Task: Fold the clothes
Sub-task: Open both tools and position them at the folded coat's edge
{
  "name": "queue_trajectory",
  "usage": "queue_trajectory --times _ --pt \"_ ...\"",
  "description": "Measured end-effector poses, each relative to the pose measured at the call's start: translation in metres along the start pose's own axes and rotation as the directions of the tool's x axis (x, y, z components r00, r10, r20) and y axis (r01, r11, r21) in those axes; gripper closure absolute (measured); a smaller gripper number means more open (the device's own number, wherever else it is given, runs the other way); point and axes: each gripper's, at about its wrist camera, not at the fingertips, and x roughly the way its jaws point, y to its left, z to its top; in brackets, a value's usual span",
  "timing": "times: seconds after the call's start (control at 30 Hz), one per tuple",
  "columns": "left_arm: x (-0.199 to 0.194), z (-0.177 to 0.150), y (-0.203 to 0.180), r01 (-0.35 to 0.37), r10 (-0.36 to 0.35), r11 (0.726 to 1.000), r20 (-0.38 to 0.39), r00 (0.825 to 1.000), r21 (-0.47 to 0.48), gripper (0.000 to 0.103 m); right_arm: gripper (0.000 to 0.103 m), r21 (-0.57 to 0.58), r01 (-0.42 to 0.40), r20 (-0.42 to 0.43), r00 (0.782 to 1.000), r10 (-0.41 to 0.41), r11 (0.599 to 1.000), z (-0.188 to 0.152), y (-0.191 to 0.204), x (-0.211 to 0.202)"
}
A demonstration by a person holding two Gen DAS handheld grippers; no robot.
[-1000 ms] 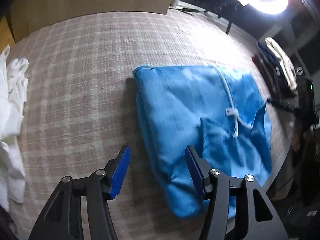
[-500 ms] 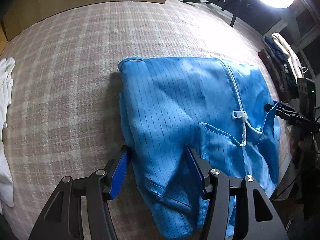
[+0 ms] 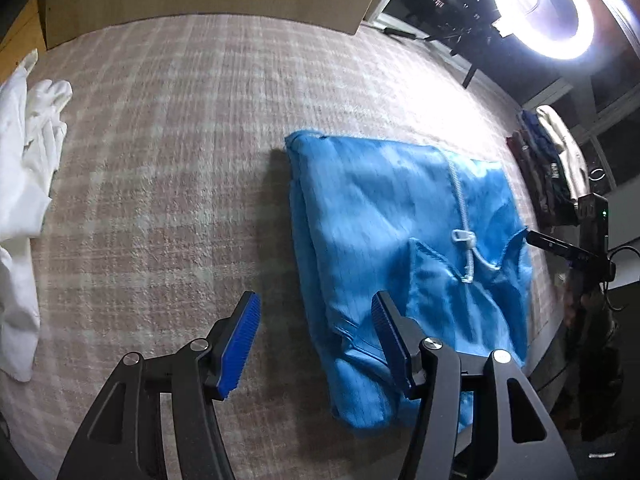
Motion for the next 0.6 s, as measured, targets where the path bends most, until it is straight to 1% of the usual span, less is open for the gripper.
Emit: queue_trajectory --times 0.07,0.2,0.3,0.47,0.6 --pt "0.010 0.001 -0.003 0.015 -0.015 1.000 -0.012 1.000 -0.006 0.047 0.027 -0.005 -0.021 -0.010 1.000 0.021 1.000 0.008 0.007 0.027" --pt "0.031 0.007 -0.008 0.049 -0.050 0.998 -0.043 0.998 -0.028 0.047 0.027 -0.064 -0.009 0.006 1.000 0.010 0.998 0.010 0.018 0.039" --pt "0.043 0.007 -0.012 0.076 -0.078 0.997 -0.067 0.995 -0.031 0.047 0.026 -0.101 -0.032 -0.001 0.999 0.032 0.994 0.008 0.022 0.048" --pt "0.035 0.004 -0.016 0.096 -0.096 0.995 -0.074 0.993 -0.004 0.044 0.026 -0.122 -0.110 -0.010 0.994 0.110 0.986 0.007 0.021 0.052" --pt "0.033 0.006 -0.007 0.154 -0.157 0.987 -0.076 0.985 -0.041 0.044 0.026 -0.117 -0.185 -0.032 0.983 0.182 0.976 0.009 0.019 0.058"
